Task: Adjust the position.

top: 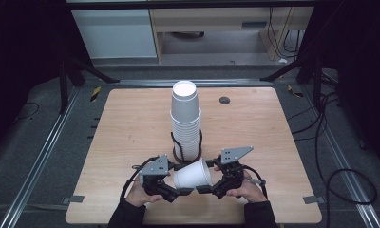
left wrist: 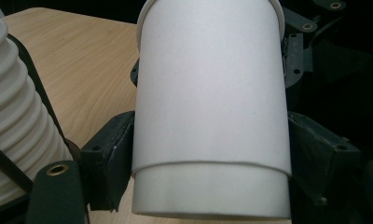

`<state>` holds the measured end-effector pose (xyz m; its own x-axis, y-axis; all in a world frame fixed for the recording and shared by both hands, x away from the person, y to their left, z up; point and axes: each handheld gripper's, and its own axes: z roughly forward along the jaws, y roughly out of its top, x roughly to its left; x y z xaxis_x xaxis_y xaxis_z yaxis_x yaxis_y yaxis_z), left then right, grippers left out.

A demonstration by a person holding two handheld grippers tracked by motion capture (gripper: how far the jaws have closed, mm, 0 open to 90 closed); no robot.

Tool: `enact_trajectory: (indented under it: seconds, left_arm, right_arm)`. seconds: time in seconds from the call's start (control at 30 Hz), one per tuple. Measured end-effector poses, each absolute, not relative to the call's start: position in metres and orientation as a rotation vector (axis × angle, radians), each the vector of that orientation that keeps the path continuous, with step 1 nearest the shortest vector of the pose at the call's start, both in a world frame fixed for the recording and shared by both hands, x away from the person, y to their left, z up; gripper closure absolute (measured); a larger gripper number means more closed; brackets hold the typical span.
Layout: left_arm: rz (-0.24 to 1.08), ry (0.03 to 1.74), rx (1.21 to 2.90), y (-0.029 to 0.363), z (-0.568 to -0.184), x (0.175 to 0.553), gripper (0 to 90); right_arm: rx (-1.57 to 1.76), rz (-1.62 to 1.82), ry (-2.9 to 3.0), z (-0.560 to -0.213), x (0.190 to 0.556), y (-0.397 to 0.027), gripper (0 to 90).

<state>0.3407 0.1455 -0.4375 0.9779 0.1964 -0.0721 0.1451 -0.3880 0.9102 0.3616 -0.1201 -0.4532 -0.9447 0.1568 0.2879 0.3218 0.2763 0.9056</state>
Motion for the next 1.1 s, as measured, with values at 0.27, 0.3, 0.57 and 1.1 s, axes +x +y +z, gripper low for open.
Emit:
enact_trajectory:
  seconds: [0.27, 0.3, 0.57, 1.1]
  left_arm:
    - [0.046, 0.246, 1.973, 0.1462, -0.4378, 0.3413, 22.0]
    - [0.045, 0.246, 1.972, 0.1463, -0.4377, 0.3413, 22.0]
    - [0.031, 0.242, 1.971, 0.1468, -0.4379, 0.3425, 22.3]
    - [0.021, 0.237, 1.961, 0.1481, -0.4379, 0.3438, 22.2]
  right_arm:
    - [-0.444, -1.756, -2.391, -0.4526, 0.3615, -0.1214, 8.3]
    - [-0.441, -1.759, -2.392, -0.4523, 0.3612, -0.1216, 8.6]
    - [-0.428, -1.769, -2.393, -0.4509, 0.3604, -0.1230, 10.4]
    - [-0.422, -1.788, -2.395, -0.4502, 0.3599, -0.1236, 11.9]
